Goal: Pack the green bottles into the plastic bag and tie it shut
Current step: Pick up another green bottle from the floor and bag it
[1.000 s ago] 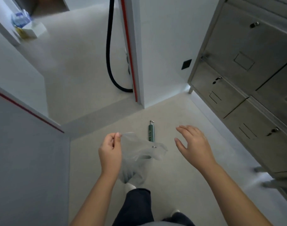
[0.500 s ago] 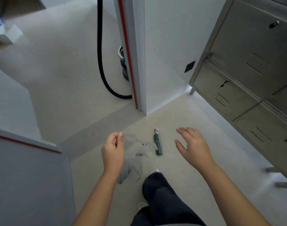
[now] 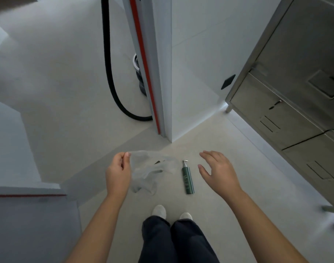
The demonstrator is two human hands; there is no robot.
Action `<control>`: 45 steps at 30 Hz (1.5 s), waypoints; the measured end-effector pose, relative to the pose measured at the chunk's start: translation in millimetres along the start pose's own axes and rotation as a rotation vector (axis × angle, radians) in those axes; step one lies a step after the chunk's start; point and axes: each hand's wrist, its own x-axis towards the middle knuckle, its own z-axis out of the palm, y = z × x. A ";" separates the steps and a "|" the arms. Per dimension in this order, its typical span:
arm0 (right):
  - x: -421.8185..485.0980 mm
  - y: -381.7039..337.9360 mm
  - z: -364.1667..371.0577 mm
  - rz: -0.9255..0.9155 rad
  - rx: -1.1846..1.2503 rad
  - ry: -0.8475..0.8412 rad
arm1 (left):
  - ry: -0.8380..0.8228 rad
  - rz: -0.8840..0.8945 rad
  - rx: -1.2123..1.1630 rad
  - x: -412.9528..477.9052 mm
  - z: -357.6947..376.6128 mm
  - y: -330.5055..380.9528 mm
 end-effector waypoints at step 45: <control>-102.0 353.6 577.9 0.432 0.229 -0.025 | -0.216 0.648 0.101 -36.4 349.3 -378.3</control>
